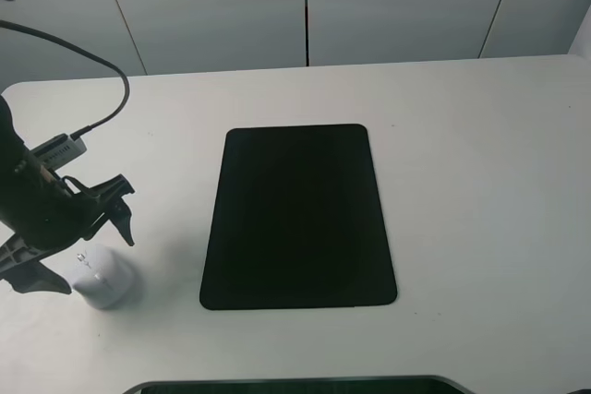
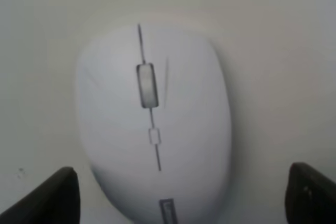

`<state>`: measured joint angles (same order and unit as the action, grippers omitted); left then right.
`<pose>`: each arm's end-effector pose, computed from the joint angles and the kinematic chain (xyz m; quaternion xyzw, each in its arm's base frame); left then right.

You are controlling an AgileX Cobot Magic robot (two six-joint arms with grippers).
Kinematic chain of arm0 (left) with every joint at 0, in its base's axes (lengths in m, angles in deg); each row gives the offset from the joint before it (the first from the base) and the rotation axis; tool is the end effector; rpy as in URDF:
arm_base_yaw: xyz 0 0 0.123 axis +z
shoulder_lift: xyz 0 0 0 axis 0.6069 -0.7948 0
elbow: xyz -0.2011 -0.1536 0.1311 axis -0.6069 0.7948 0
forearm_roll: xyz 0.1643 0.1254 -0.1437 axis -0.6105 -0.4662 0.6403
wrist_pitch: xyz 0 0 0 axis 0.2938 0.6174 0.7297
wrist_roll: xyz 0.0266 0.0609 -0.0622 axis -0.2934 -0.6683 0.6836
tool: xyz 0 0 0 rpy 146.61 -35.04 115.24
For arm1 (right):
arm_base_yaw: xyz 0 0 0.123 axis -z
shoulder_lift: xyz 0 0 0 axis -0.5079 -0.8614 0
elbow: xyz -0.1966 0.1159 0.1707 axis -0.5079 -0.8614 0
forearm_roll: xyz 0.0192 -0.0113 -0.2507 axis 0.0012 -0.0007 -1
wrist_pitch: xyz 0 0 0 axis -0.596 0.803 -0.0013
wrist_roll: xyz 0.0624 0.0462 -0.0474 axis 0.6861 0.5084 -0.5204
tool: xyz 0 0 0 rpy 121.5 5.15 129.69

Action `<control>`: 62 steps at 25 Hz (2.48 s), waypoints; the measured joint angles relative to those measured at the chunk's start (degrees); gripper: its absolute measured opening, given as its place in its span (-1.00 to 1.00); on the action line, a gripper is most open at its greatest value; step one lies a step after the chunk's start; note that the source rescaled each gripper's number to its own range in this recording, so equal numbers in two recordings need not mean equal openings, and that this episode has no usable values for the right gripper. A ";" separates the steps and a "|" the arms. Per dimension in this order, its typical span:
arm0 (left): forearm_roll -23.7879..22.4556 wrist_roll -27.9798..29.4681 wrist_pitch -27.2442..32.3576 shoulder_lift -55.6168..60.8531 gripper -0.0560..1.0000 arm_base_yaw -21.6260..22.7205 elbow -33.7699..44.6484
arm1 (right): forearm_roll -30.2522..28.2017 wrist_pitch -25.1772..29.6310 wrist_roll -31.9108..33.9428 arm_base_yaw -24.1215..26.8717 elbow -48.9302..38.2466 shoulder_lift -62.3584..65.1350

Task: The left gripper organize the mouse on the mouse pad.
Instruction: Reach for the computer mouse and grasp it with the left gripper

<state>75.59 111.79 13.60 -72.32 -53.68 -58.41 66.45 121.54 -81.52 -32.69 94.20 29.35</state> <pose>0.2058 -0.0639 0.1238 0.4056 -0.9138 0.0198 0.0063 -0.0066 -0.0012 0.2725 0.0031 0.8629 0.0150 0.5051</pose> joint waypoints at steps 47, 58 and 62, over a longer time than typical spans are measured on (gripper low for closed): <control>-3.80 1.83 1.84 0.07 1.00 -0.21 -0.13 | 0.00 -0.02 0.00 0.00 0.00 0.00; -3.80 1.83 -0.02 -2.92 1.00 -0.21 -0.13 | 0.00 -0.02 0.00 0.00 0.00 0.00; -3.80 1.83 -1.12 -4.03 1.00 -0.21 -0.13 | 0.00 -0.02 0.00 0.00 0.00 0.00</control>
<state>71.80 113.62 12.48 -76.36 -53.90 -58.54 66.45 121.52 -81.52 -32.69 94.20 29.35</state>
